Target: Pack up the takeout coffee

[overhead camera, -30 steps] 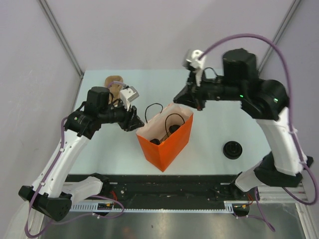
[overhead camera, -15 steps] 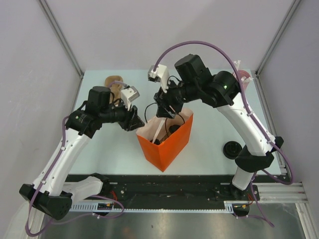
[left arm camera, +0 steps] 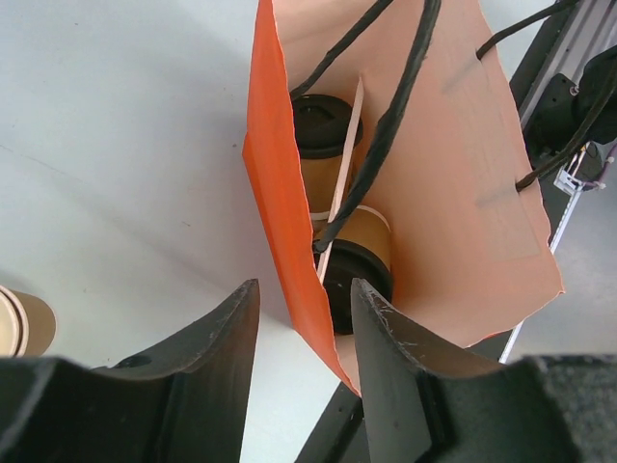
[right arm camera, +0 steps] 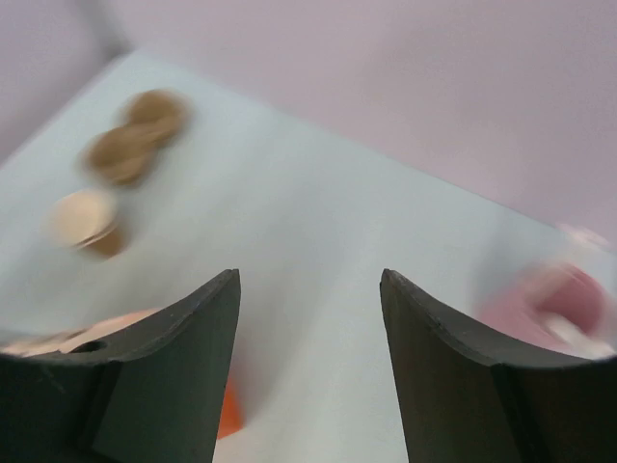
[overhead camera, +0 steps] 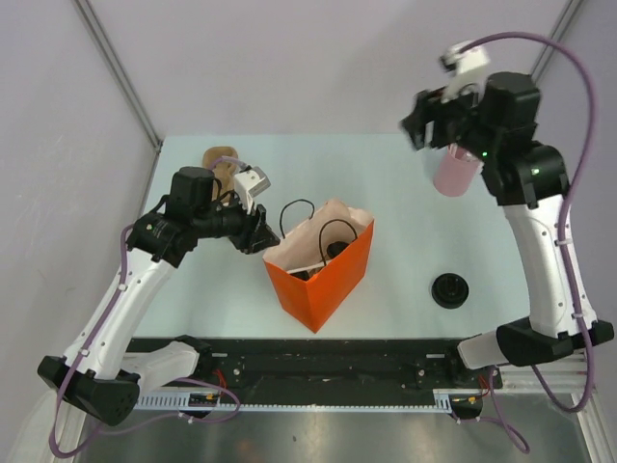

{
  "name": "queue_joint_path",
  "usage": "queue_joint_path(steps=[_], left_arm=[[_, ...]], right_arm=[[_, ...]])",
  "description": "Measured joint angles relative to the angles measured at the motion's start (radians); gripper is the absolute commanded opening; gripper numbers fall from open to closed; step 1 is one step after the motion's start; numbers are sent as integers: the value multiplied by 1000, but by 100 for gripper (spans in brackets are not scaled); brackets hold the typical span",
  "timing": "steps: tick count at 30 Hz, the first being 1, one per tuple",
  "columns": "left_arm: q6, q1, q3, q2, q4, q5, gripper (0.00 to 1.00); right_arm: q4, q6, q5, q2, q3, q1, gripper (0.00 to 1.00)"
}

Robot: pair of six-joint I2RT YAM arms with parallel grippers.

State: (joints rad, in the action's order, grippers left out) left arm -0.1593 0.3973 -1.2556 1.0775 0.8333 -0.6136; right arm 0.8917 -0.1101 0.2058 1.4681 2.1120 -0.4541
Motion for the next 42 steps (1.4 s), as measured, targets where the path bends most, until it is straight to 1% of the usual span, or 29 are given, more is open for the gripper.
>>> queue_joint_path(steps=[2,5,8,9,11,13,15,18,19,23,27,31,32,33,36,38,41,42], left_arm=[[0,0,0,0,0,2,48],[-4,0,0,0,0,10,48],[-8,0,0,0,0,24,49],[-10,0,0,0,0,33,49],[-16,0,0,0,0,42,49],[-21,-1,0,0,1,55,49],[-27,-5,-1,2,2,64,50],[-33,-15,-4,8,8,73,50],[-34,-19,-5,11,9,78,50],[-38,-31,-13,24,16,89,50],[-44,-32,-17,35,19,96,50],[-51,-39,-23,42,27,112,51],[-51,-41,-27,43,29,116,51],[-52,-44,-31,44,30,118,51],[-52,-47,-37,44,30,122,51],[-53,-47,-39,44,31,122,51],[-53,-47,-39,45,31,122,51],[-53,-47,-39,47,31,122,51]], right_arm=[[-104,14,-82,-43,-101,171,64],[-226,47,-138,6,-163,382,63],[-317,70,-138,141,-164,504,61],[-342,77,-136,212,-158,541,60],[-361,84,-129,326,-133,578,53],[-367,80,-127,443,-101,598,49],[-362,73,-128,540,-63,601,48],[-348,64,-129,636,0,596,47],[-349,62,-129,660,23,593,44],[-357,48,-135,681,58,583,40],[-394,38,-152,693,87,573,33],[-406,30,-168,715,92,562,31],[-406,28,-173,723,92,559,29],[-406,27,-183,731,92,557,28],[-401,26,-224,756,92,547,27],[-401,22,-246,765,92,542,25],[-400,11,-270,767,92,537,16],[-401,8,-274,767,92,536,8]])
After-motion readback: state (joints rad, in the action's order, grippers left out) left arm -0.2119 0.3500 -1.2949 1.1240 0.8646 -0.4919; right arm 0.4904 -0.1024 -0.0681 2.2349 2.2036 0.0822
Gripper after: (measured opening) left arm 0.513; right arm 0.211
